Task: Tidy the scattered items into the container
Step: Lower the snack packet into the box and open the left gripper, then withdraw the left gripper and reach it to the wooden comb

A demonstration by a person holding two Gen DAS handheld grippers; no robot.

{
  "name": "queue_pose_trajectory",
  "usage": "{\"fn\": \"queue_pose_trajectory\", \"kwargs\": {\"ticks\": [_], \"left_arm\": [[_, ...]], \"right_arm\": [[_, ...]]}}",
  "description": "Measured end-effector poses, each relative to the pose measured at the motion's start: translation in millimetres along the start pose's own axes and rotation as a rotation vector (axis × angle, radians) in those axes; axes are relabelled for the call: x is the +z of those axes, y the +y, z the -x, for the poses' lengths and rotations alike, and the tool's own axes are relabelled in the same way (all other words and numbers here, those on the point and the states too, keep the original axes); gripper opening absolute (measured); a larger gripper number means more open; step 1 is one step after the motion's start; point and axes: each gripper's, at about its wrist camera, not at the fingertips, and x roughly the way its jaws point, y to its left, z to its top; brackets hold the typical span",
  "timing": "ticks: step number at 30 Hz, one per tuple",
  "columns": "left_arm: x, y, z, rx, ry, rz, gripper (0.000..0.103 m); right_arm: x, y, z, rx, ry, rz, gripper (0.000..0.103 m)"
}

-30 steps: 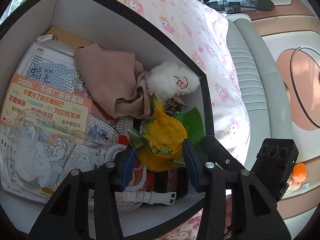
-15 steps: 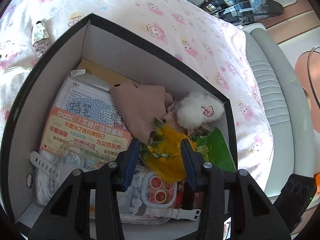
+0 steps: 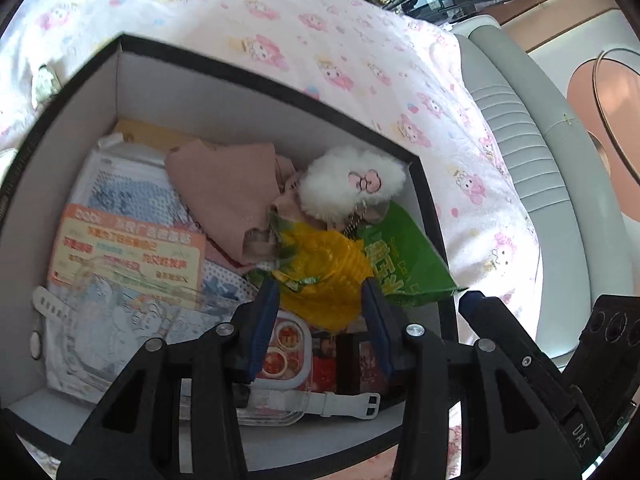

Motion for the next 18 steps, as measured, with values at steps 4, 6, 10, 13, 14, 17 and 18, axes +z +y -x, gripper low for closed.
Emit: {"fn": "queue_pose_trajectory", "kwargs": {"ticks": [4, 6, 10, 13, 14, 17, 18], "left_arm": [[10.4, 6.7, -10.9, 0.057, 0.02, 0.021, 0.042], [9.9, 2.1, -20.2, 0.1, 0.039, -0.019, 0.042], [5.5, -2.7, -29.3, -0.005, 0.093, -0.012, 0.042], [1.6, -5.3, -26.3, -0.04, 0.095, -0.016, 0.042], [-0.1, -4.2, -21.0, -0.047, 0.086, -0.016, 0.042], [-9.3, -4.1, 4.4, -0.086, 0.057, -0.05, 0.042], [-13.6, -6.4, 14.9, -0.089, 0.045, -0.072, 0.042]], "right_arm": [[0.3, -0.5, -17.1, 0.003, 0.078, -0.006, 0.029], [-6.4, 3.0, -20.1, 0.01, 0.089, -0.008, 0.029], [-14.5, -6.1, -14.7, 0.0, 0.075, -0.071, 0.028], [-15.7, -9.9, -4.7, -0.018, 0.064, -0.089, 0.029], [-16.0, -8.4, -0.3, -0.021, 0.059, -0.085, 0.029], [-19.4, 2.7, 13.8, -0.01, 0.038, -0.063, 0.028], [-21.2, 7.4, 16.8, -0.018, 0.038, -0.05, 0.028]]}}
